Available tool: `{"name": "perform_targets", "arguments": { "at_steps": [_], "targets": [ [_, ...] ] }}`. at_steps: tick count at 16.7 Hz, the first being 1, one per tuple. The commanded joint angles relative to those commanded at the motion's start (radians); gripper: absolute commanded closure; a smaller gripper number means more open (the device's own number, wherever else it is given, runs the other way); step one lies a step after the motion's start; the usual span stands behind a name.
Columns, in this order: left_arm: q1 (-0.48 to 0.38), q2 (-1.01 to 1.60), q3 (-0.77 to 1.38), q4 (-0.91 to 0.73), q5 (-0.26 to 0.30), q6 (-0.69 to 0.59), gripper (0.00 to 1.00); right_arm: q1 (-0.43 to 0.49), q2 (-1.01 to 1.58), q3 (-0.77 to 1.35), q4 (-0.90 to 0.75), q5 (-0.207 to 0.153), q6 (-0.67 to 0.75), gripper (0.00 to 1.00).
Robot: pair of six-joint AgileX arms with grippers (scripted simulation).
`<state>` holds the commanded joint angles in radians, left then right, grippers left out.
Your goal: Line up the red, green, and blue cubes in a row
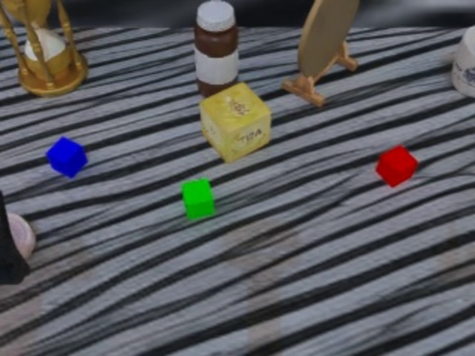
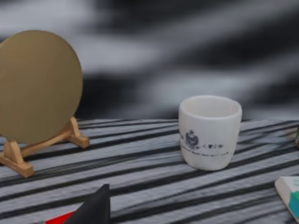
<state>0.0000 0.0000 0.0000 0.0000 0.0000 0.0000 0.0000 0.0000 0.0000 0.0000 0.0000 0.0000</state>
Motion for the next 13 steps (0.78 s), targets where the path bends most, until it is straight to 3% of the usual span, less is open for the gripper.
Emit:
{"name": "perform_targets", "arguments": {
  "at_steps": [6, 13],
  "targets": [
    [0.0, 0.0, 0.0, 0.0, 0.0, 0.0, 0.0, 0.018, 0.103, 0.103, -0.072, -0.003, -0.018, 0.0],
    [0.0, 0.0, 0.0, 0.0, 0.0, 0.0, 0.0, 0.082, 0.684, 0.634, -0.409, -0.001, -0.098, 0.0]
  ]
}}
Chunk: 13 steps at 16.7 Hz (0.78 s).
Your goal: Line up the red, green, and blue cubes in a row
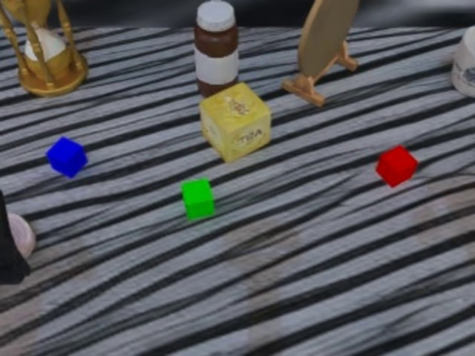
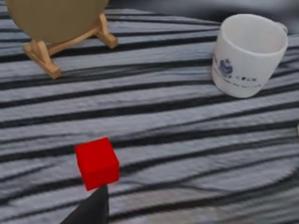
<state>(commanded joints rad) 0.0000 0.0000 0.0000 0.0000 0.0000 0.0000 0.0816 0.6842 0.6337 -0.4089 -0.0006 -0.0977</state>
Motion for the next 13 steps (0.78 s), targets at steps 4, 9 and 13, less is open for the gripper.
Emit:
{"name": "perform_targets", "arguments": {
  "at_steps": [4, 9, 13],
  "targets": [
    [0.0, 0.0, 0.0, 0.0, 0.0, 0.0, 0.0, 0.046, 0.484, 0.38, -0.253, 0.001, -0.057, 0.0],
    [0.0, 0.0, 0.0, 0.0, 0.0, 0.0, 0.0, 0.101, 1.036, 0.814, -0.552, 0.001, -0.125, 0.0],
    [0.0, 0.0, 0.0, 0.0, 0.0, 0.0, 0.0, 0.136, 1.349, 1.093, -0.732, 0.001, -0.168, 0.0]
  ]
}}
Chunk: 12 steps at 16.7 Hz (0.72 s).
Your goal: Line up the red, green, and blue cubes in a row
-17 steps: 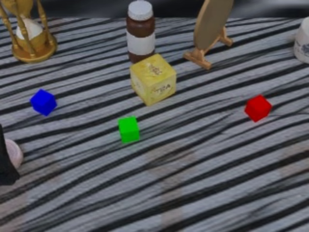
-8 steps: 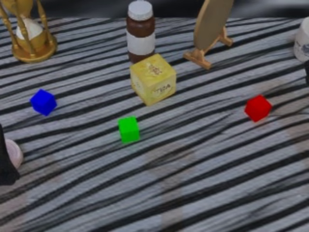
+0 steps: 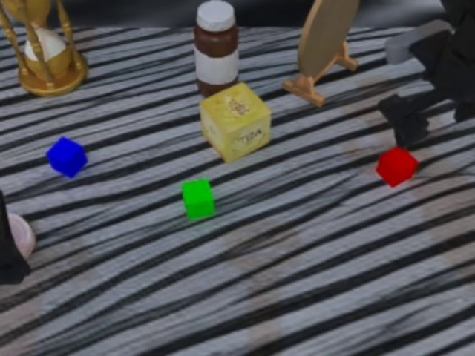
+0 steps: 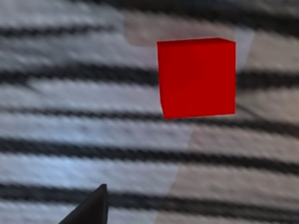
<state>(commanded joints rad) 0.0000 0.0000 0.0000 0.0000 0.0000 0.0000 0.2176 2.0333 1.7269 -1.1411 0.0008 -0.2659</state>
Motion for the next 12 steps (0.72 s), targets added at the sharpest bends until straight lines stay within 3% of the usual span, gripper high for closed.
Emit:
{"name": "perform_targets", "arguments": {
  "at_steps": [5, 12],
  "targets": [
    [0.0, 0.0, 0.0, 0.0, 0.0, 0.0, 0.0, 0.025, 0.215, 0.218, -0.115, 0.003, -0.031, 0.0],
    [0.0, 0.0, 0.0, 0.0, 0.0, 0.0, 0.0, 0.022, 0.236, 0.233, -0.12, 0.003, -0.034, 0.0]
  ]
}}
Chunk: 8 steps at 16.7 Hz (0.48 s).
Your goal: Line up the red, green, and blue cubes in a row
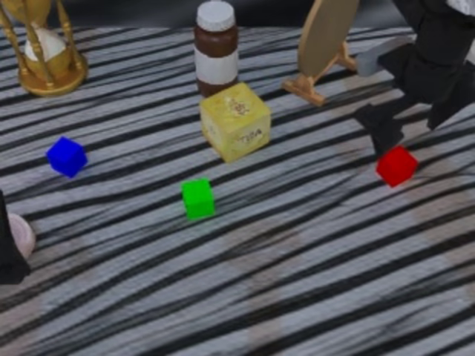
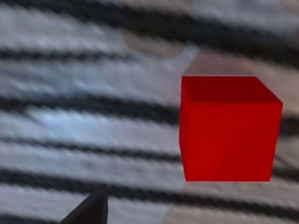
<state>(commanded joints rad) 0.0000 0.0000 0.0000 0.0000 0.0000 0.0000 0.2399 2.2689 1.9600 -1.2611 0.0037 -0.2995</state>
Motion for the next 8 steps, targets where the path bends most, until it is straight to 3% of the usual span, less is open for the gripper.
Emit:
{"name": "perform_targets", "arguments": {
  "at_steps": [8],
  "targets": [
    [0.0, 0.0, 0.0, 0.0, 0.0, 0.0, 0.0, 0.006, 0.076, -0.193, 0.274, 0.001, 0.002, 0.0]
  ]
}}
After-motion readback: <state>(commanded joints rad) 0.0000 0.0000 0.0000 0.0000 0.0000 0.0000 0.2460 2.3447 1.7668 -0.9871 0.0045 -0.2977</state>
